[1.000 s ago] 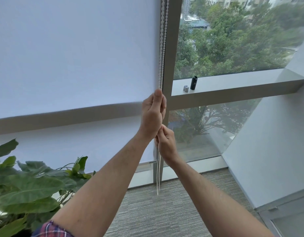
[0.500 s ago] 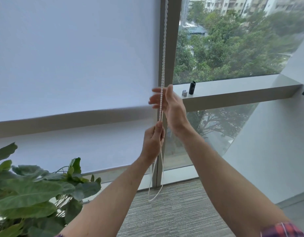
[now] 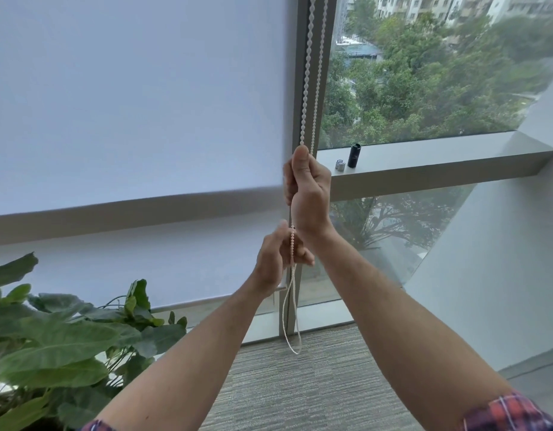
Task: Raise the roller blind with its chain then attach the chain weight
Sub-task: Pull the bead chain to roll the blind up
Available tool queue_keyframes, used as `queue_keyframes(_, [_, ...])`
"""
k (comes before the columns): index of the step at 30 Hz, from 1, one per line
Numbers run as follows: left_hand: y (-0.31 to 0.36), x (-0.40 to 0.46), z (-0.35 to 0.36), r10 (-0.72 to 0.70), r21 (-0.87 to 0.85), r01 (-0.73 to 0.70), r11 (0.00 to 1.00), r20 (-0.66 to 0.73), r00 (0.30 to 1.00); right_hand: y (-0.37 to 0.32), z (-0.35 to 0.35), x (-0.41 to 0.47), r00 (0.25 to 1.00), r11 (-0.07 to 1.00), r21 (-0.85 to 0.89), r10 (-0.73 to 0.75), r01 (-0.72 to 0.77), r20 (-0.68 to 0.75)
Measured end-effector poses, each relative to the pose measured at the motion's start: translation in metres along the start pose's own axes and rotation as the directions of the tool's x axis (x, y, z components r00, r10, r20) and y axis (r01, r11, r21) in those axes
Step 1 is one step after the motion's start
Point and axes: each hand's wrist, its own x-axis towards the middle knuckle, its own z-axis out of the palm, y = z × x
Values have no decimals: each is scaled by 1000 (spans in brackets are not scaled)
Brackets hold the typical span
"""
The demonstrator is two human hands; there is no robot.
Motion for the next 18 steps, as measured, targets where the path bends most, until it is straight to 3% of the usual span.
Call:
queue_keyframes(3, [17,6,-4,-20,-125,18,992,-12,1000,11,0,-13,1000,999,-35,18,-18,-8])
queue_keyframes(7, [59,21,-3,88,-186,-97,978,-53,995,37,-8,-37,997,996,-53,75,-76,-15])
queue_keyframes(12, [106,29,14,249,-154,-247,957,-8,969,51,-20,-49,989,985,-87,150,-151,-16])
queue_keyframes(18, [104,24,35,268,13,-268,963,-16,963,59,-26,-56,986,982,-78,169,-169,-12])
